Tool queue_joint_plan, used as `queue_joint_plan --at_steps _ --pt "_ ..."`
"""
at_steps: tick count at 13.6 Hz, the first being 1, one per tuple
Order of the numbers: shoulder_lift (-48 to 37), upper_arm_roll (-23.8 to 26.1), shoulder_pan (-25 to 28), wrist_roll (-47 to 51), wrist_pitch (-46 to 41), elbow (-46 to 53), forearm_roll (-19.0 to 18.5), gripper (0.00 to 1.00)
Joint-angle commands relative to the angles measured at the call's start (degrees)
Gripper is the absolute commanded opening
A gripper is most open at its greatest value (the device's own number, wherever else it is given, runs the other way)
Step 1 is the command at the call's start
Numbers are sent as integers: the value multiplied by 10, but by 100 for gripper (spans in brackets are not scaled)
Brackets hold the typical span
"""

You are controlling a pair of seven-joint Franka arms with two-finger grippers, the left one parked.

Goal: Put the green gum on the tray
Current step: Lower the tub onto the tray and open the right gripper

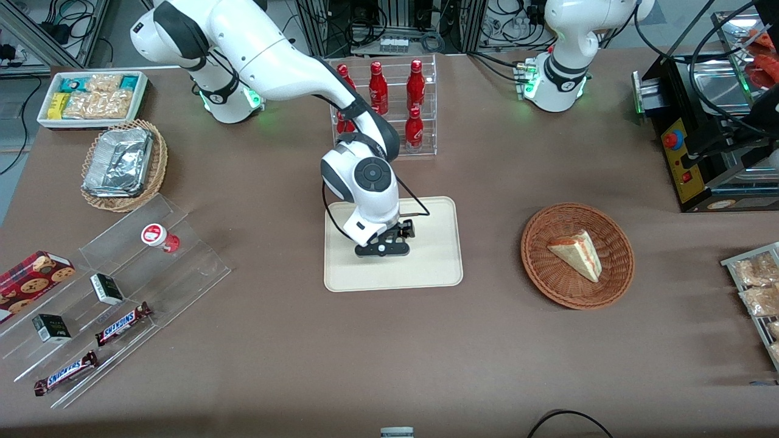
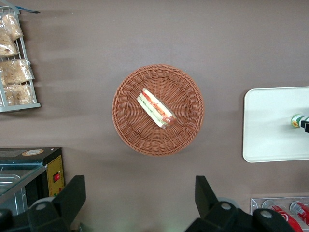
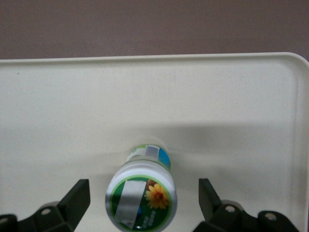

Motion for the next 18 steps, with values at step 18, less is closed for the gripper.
queue_joint_plan --at_steps 18 --pt "-152 -15 -66 -204 -268 12 -28 100"
